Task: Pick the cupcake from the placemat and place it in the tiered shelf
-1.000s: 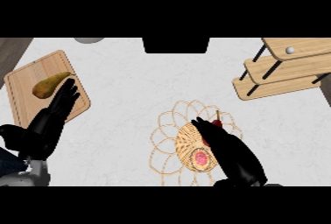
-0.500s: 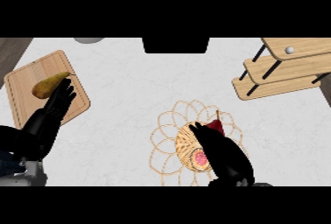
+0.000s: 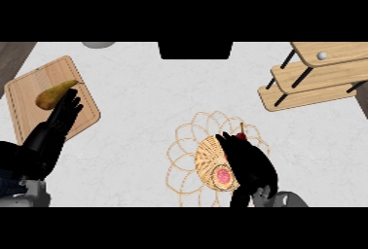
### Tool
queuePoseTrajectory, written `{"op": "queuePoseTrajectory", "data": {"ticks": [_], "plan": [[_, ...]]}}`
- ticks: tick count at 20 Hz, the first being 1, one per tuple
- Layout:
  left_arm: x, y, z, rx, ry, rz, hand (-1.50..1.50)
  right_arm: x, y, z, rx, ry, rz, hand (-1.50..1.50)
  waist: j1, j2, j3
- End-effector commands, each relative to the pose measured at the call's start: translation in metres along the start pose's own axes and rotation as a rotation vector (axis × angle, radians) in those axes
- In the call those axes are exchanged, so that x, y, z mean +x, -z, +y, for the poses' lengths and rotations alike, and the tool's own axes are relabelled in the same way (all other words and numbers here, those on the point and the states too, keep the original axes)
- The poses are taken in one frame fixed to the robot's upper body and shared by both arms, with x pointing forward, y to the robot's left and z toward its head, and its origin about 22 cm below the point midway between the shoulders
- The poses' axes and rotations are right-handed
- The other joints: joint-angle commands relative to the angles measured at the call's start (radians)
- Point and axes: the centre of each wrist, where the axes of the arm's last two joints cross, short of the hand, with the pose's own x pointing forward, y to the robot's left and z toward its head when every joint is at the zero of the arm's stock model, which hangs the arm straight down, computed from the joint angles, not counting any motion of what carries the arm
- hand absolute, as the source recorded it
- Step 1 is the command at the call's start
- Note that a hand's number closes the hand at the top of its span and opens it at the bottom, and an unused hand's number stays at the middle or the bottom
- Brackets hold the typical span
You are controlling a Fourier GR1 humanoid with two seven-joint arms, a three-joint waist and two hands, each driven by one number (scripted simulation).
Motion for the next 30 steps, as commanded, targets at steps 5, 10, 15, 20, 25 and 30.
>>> {"op": "queuePoseTrajectory", "data": {"ticks": [5,10,15,20,25,30], "plan": [[0.010,0.010,-0.014,-0.002,-0.006,-0.005,0.00,-0.007,0.018,0.008,0.058,0.004,0.017,-1.50,-0.001,0.000,0.000],[0.004,-0.002,0.004,-0.007,0.006,-0.002,0.00,-0.007,0.004,0.031,0.082,-0.025,0.029,-1.50,0.000,0.000,0.000],[0.012,-0.006,-0.019,-0.017,-0.019,0.008,0.00,-0.021,0.018,0.043,0.119,0.000,0.016,-1.50,0.002,-0.001,0.000],[0.011,-0.002,0.009,0.008,-0.003,-0.005,0.00,-0.049,0.034,0.068,0.142,0.016,0.016,-1.50,0.003,0.001,0.001],[0.011,0.000,-0.011,-0.006,0.001,-0.011,0.00,-0.055,0.030,0.070,0.142,0.038,0.013,-1.50,0.000,0.000,0.000],[0.008,0.012,-0.003,0.007,-0.015,-0.009,0.00,-0.048,0.035,0.069,0.062,-0.013,0.039,1.50,-0.002,0.001,0.000]]}}
